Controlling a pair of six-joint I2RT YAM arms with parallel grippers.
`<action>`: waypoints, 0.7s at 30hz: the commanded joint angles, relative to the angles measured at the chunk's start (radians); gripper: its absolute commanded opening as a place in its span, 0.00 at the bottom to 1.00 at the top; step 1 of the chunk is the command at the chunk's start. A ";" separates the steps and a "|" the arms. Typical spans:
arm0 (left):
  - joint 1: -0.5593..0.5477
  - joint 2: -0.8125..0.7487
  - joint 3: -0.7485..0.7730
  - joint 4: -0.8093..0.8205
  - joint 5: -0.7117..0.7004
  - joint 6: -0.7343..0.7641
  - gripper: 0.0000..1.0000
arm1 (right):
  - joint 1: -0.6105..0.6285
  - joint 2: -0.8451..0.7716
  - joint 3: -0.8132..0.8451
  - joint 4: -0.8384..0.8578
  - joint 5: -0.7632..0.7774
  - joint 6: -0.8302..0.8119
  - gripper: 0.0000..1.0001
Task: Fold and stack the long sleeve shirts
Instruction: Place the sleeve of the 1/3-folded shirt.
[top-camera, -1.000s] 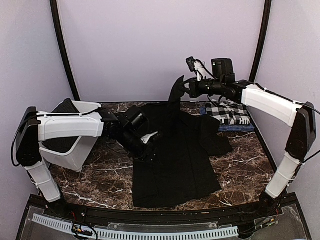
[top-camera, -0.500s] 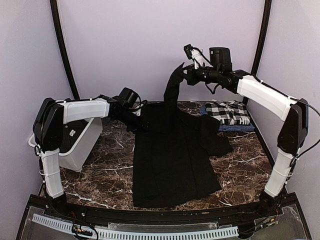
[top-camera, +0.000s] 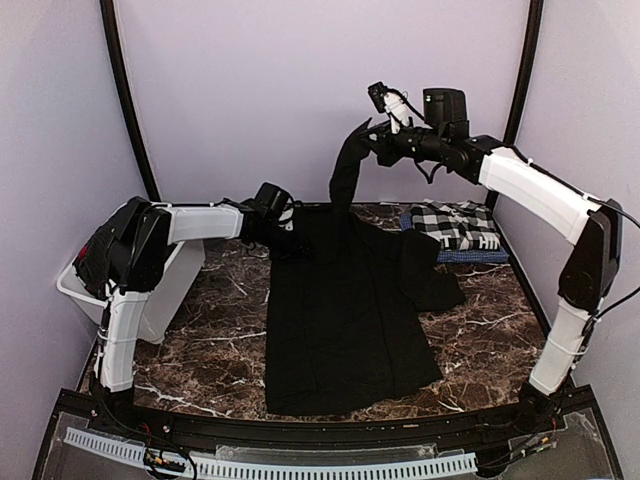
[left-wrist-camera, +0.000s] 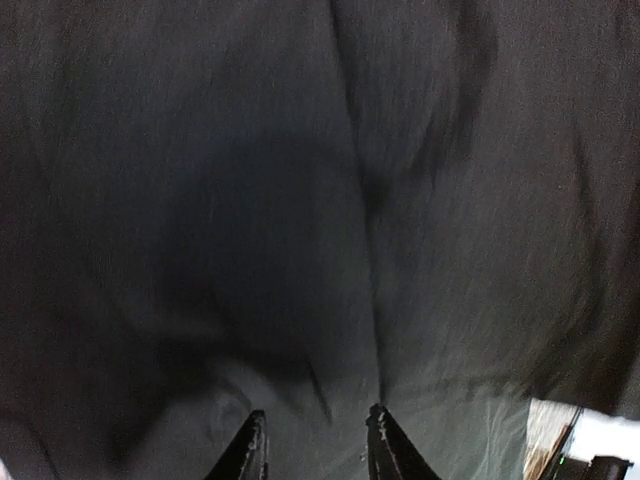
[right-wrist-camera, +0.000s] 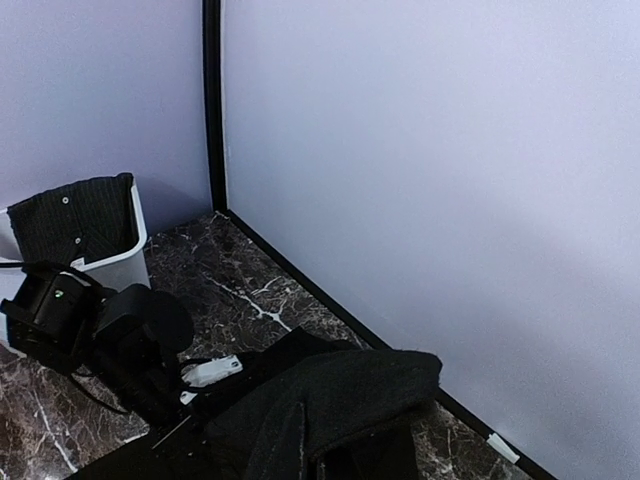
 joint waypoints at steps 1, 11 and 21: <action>0.006 0.056 0.086 0.056 -0.004 -0.042 0.32 | 0.040 -0.054 -0.062 0.033 -0.089 0.031 0.00; 0.005 0.204 0.176 0.170 0.091 -0.151 0.26 | 0.148 -0.048 -0.049 0.069 -0.105 0.087 0.00; 0.005 0.221 0.165 0.269 0.159 -0.218 0.27 | 0.192 -0.011 -0.050 0.068 -0.128 0.151 0.00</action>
